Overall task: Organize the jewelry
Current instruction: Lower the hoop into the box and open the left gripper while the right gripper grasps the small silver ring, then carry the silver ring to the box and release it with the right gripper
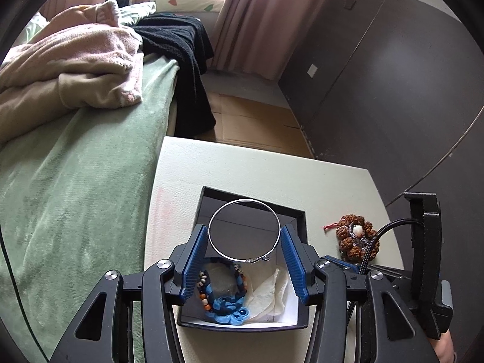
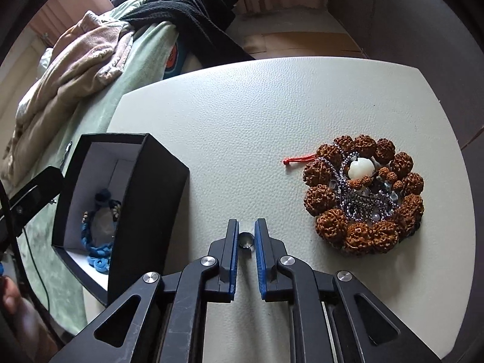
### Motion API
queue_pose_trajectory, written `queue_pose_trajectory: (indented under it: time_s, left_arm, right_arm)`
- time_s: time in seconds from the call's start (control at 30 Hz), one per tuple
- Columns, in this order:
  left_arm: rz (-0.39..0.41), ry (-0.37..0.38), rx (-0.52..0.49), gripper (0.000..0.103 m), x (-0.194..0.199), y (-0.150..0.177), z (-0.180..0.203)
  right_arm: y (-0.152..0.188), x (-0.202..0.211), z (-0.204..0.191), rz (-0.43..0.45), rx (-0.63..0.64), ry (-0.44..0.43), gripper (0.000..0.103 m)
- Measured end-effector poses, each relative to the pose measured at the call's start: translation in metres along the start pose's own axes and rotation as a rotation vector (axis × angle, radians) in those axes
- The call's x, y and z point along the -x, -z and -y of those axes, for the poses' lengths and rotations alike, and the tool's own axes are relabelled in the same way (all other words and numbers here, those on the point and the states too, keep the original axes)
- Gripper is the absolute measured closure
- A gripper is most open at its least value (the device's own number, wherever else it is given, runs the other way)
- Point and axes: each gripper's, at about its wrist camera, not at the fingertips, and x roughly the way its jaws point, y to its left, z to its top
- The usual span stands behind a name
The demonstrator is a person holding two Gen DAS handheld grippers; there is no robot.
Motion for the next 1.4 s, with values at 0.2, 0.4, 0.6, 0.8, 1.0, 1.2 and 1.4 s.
queue_pose_trajectory:
  time_s: [0.2,0.4,0.6,0.8,1.0,1.2,1.4]
  left_arm:
    - [-0.010,0.015,0.016,0.038,0.001,-0.002,-0.001]
    - [-0.012,0.017,0.050,0.038,0.004,-0.002,-0.010]
    - [0.001,0.014,0.073,0.038,0.009,-0.003,-0.017]
    - [0.009,0.012,0.093,0.038,0.015,-0.004,-0.024]
    - [0.016,0.013,0.094,0.038,0.020,-0.004,-0.027]
    - [0.036,-0.003,0.106,0.037,0.024,-0.005,-0.033]
    - [0.055,-0.019,0.119,0.037,0.028,-0.006,-0.036]
  right_arm:
    - [-0.002,0.011,0.008,0.031,-0.033,-0.052,0.099]
    - [-0.002,0.016,-0.001,0.018,0.017,-0.029,0.099]
    - [-0.002,0.011,-0.010,0.028,0.058,0.014,0.048]
    - [0.004,-0.006,-0.021,-0.015,0.136,0.124,0.077]
    - [0.003,0.001,-0.015,-0.003,0.093,0.078,0.088]
    - [-0.002,0.041,-0.015,0.125,0.053,-0.103,0.088]
    - [-0.006,0.067,-0.028,0.225,0.023,-0.401,0.079]
